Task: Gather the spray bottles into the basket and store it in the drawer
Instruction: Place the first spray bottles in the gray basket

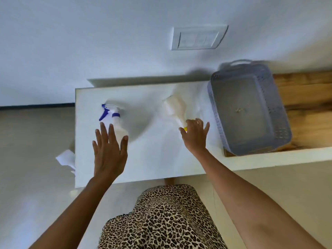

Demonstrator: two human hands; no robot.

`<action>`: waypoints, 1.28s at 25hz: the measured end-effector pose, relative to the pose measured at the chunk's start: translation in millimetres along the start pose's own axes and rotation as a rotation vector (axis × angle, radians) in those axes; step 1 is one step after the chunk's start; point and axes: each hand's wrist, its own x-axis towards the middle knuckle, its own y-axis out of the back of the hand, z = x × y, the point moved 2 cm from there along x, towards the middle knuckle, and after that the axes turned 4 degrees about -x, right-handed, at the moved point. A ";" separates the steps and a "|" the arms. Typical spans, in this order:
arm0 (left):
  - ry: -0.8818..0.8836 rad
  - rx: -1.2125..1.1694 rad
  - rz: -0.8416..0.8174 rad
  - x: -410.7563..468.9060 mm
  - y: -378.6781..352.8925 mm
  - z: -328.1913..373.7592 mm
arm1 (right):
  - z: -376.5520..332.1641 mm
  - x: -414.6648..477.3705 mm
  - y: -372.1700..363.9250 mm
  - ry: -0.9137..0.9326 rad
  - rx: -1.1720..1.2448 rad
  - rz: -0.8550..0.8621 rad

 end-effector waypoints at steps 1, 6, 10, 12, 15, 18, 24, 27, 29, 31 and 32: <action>0.026 0.010 0.014 8.8 -5.1 -2.1 | -1.1 8.1 -5.0 0.002 -0.053 0.014; 0.095 0.018 0.006 30.0 -15.4 -18.3 | 1.5 29.4 -31.4 0.006 -0.174 0.006; 0.162 -0.027 -0.017 41.9 -12.4 -30.1 | -1.9 37.7 -35.1 -0.009 -0.115 0.045; 0.183 -0.073 -0.021 49.3 -10.3 -33.1 | -9.2 34.8 -27.8 -0.045 0.081 0.033; 0.183 -0.114 -0.020 68.5 -7.2 -35.2 | -25.1 19.1 -14.6 -0.185 0.426 -0.057; 0.188 -0.166 -0.015 98.3 -4.8 -36.6 | -43.7 -1.4 0.6 -0.374 0.646 -0.100; 0.218 -0.164 -0.103 160.2 -23.0 -43.0 | -66.5 -32.3 4.8 -0.726 1.137 -0.238; 0.253 -0.104 -0.155 173.2 -34.8 -48.5 | -71.9 -39.4 1.9 -0.840 1.277 -0.272; 0.271 -0.097 -0.150 172.5 -36.8 -50.8 | -73.6 -40.8 3.5 -0.866 1.302 -0.288; 0.276 -0.168 -0.137 166.3 -33.2 -48.3 | -74.5 -42.6 8.8 -0.880 1.318 -0.304; 0.252 -0.221 -0.124 160.6 -29.3 -43.4 | -73.6 -43.6 13.3 -0.888 1.333 -0.304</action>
